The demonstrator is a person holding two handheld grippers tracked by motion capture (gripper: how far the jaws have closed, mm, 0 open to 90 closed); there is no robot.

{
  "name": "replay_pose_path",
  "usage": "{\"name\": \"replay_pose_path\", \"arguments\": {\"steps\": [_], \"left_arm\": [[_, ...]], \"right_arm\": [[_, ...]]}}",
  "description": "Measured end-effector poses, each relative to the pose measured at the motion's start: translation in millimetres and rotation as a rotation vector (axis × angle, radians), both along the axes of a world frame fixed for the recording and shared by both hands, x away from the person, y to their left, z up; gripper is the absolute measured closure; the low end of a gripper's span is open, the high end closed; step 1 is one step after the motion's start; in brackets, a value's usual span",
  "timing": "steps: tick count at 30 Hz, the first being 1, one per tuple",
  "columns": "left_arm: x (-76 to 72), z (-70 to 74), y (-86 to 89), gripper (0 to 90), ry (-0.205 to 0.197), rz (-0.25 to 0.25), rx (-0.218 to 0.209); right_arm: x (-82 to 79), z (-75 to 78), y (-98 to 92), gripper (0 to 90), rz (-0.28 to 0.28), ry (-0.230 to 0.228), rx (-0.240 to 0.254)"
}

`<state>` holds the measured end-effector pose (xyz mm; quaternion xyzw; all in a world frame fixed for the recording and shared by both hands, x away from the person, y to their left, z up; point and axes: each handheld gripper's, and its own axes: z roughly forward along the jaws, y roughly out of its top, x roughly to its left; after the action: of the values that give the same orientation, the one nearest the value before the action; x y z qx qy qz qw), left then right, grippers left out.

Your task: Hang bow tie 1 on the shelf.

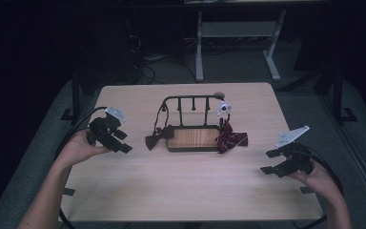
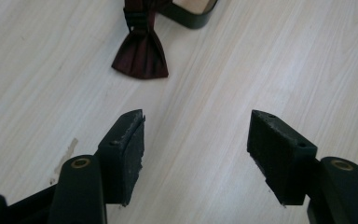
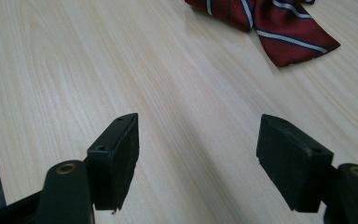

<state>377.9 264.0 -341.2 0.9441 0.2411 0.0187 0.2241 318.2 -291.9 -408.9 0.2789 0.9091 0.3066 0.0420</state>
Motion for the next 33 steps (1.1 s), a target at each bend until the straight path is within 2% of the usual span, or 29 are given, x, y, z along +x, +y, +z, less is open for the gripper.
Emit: {"name": "replay_pose_path", "arguments": {"steps": [8,9,10,17,27,31,33], "left_arm": [[-7.7,-9.7,6.1,33.8,-0.001,0.017,-0.022],[-8.2,-10.8,7.6,33.3,0.001,0.004,-0.012],[-9.5,-12.5,7.4,32.5,0.003,0.015,-0.023],[-16.1,-20.4,10.2,31.6,-0.005,-0.001,-0.014],[-28.5,-35.3,10.1,30.8,-0.012,0.017,-0.040],[-30.6,-39.6,9.2,30.2,-0.021,0.004,-0.036],[-32.5,-42.1,8.3,29.8,-0.020,0.012,-0.047]], "right_arm": [[-0.4,-0.1,-0.3,29.3,0.001,0.000,-0.004],[-0.5,-0.4,0.0,29.3,0.001,0.000,-0.002],[-0.7,-0.5,0.1,29.3,0.001,-0.001,-0.003],[-1.2,-0.8,0.3,29.3,-0.002,0.004,-0.002],[-1.3,-3.9,0.4,29.3,-0.004,0.009,-0.003],[-1.4,-5.3,0.3,29.3,-0.003,0.013,-0.003],[-1.6,-5.6,-0.2,29.3,-0.004,0.016,-0.004]]}}
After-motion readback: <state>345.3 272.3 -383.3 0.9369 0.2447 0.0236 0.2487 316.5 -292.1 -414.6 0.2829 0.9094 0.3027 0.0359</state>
